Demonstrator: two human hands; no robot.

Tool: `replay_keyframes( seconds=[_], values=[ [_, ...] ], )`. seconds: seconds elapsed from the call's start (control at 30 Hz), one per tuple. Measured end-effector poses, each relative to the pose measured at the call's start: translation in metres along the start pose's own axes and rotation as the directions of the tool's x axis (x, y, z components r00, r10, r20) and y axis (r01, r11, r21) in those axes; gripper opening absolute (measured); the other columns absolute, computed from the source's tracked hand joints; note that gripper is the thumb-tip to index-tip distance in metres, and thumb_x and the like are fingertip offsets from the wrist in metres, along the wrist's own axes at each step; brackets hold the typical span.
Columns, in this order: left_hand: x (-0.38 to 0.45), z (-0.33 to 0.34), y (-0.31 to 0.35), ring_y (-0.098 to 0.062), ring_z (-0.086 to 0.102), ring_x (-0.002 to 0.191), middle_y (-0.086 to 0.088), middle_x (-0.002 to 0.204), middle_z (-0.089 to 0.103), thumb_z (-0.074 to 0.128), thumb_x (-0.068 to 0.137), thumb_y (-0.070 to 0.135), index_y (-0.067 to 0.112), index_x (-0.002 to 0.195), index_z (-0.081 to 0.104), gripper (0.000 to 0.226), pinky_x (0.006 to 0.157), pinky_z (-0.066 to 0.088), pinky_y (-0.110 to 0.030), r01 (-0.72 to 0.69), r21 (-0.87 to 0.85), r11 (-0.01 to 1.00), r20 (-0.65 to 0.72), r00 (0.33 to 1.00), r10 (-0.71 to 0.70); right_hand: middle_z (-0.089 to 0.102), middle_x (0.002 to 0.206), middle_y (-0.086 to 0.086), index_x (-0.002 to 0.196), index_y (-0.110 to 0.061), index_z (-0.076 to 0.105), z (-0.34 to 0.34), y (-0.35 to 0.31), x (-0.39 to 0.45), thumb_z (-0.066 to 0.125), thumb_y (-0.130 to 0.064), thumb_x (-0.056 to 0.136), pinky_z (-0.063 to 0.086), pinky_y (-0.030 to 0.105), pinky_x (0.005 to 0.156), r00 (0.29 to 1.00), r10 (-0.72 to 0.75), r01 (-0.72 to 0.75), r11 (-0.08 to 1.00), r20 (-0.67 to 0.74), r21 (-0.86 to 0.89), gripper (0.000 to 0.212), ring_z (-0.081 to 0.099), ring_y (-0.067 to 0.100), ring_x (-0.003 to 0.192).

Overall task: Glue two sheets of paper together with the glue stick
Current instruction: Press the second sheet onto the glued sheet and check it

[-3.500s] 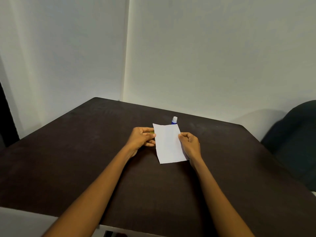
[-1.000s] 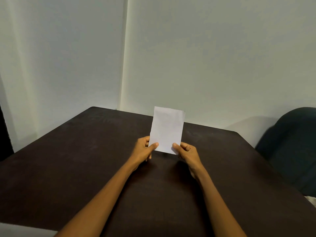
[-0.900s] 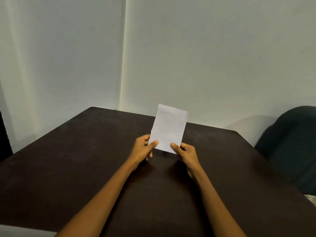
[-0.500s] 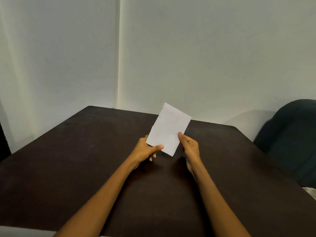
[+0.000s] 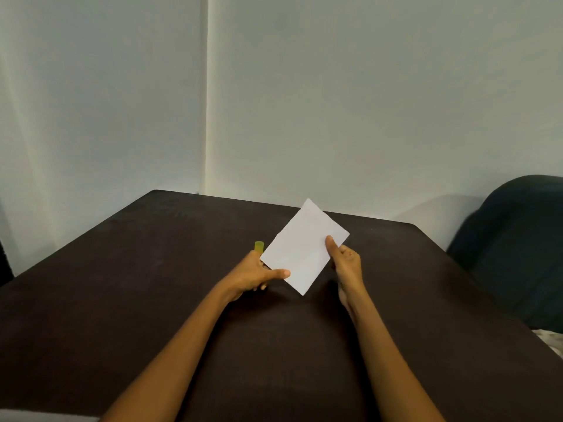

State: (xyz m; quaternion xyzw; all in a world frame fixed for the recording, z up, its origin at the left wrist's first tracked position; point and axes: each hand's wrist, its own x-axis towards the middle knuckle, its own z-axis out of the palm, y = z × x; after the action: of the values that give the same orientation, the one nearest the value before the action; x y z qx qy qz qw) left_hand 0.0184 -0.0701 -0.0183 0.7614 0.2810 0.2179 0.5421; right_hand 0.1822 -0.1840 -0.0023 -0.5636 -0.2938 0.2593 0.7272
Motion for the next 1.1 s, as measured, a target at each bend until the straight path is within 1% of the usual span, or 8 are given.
replay_keyframes(
  seconds=[0.07,0.17,0.4,0.5,0.6,0.67,0.87,1.1],
  values=[
    [0.0,-0.002,0.0,-0.004,0.045,0.039,0.015,0.05,0.061,0.075,0.075,0.032,0.009,0.118,0.052,0.054,0.04,0.037,-0.017,0.004,0.02,1.0,0.047,0.999,-0.005,0.068,0.059,-0.015,0.073,-0.02,0.068,-0.008,-0.002,0.003,0.063,-0.034,0.087,0.043,0.012,0.05,0.993,-0.024,0.025,1.0,-0.113,0.002,0.02,0.055,0.001,0.05],
    [0.0,-0.003,0.0,-0.004,0.048,0.039,0.011,0.047,0.06,0.072,0.079,0.028,0.003,0.116,0.058,0.047,0.039,0.038,-0.016,-0.015,-0.009,1.0,0.042,0.999,0.016,0.063,0.062,-0.014,0.083,-0.02,0.072,-0.015,-0.001,0.008,0.064,-0.032,0.087,0.037,0.021,0.055,0.981,-0.029,0.027,1.0,-0.193,-0.015,0.016,0.037,0.007,0.054],
    [-0.001,-0.013,0.001,-0.013,0.065,0.066,-0.003,0.082,0.073,0.06,0.087,0.031,0.009,0.108,0.066,0.032,0.049,0.054,-0.023,-0.202,-0.438,0.876,-0.345,0.938,0.044,0.062,0.068,-0.007,0.089,-0.017,0.069,-0.014,-0.004,0.008,0.067,-0.019,0.084,0.044,0.02,0.058,0.999,-0.004,0.009,0.993,0.04,-0.116,0.006,0.048,0.007,0.063],
    [-0.003,-0.012,0.008,-0.019,0.07,0.075,-0.003,0.093,0.074,0.051,0.076,0.056,0.021,0.112,0.06,0.051,0.057,0.059,-0.03,-0.231,-0.598,0.768,-0.267,0.96,0.081,0.055,0.068,-0.002,0.086,-0.015,0.063,0.002,0.0,0.004,0.063,-0.019,0.088,0.043,0.02,0.058,0.999,0.007,-0.007,1.0,0.033,0.006,0.004,0.047,0.007,0.06],
    [-0.003,-0.003,0.01,-0.016,0.07,0.076,0.0,0.105,0.072,0.057,0.071,0.054,0.021,0.121,0.054,0.06,0.057,0.059,-0.027,-0.212,-0.475,0.854,-0.168,0.974,0.149,0.057,0.07,0.0,0.084,-0.014,0.058,0.023,0.009,-0.002,0.058,-0.019,0.091,0.043,0.019,0.059,0.998,0.043,-0.047,0.992,0.037,0.116,0.009,0.048,0.007,0.06],
    [-0.002,0.006,0.01,-0.015,0.069,0.07,-0.001,0.102,0.072,0.062,0.08,0.038,0.016,0.115,0.057,0.041,0.052,0.057,-0.025,-0.203,-0.367,0.908,-0.132,0.977,0.165,0.058,0.073,0.003,0.084,-0.012,0.057,0.031,0.013,-0.007,0.058,-0.018,0.091,0.043,0.022,0.061,0.996,0.021,-0.026,0.998,0.092,0.057,0.01,0.05,0.009,0.063],
    [-0.001,0.005,0.005,-0.013,0.061,0.042,0.004,0.07,0.074,0.067,0.084,0.017,0.005,0.101,0.067,0.021,0.038,0.048,-0.021,-0.172,-0.293,0.941,-0.29,0.953,0.084,0.05,0.062,0.0,0.068,-0.014,0.057,0.036,0.016,-0.013,0.07,-0.023,0.083,0.037,0.023,0.058,0.967,-0.006,0.042,0.99,0.255,-0.134,0.022,0.043,0.01,0.059],
    [-0.001,0.006,0.002,-0.011,0.055,0.037,0.0,0.081,0.076,0.066,0.084,0.019,0.012,0.09,0.068,0.01,0.032,0.036,-0.018,-0.134,-0.161,0.978,-0.134,0.985,0.113,0.072,0.095,0.01,0.085,-0.013,0.074,0.018,0.009,0.0,0.066,-0.029,0.086,0.038,0.027,0.064,0.998,0.03,-0.029,0.999,0.054,-0.026,0.018,0.049,0.019,0.075]
  ],
)
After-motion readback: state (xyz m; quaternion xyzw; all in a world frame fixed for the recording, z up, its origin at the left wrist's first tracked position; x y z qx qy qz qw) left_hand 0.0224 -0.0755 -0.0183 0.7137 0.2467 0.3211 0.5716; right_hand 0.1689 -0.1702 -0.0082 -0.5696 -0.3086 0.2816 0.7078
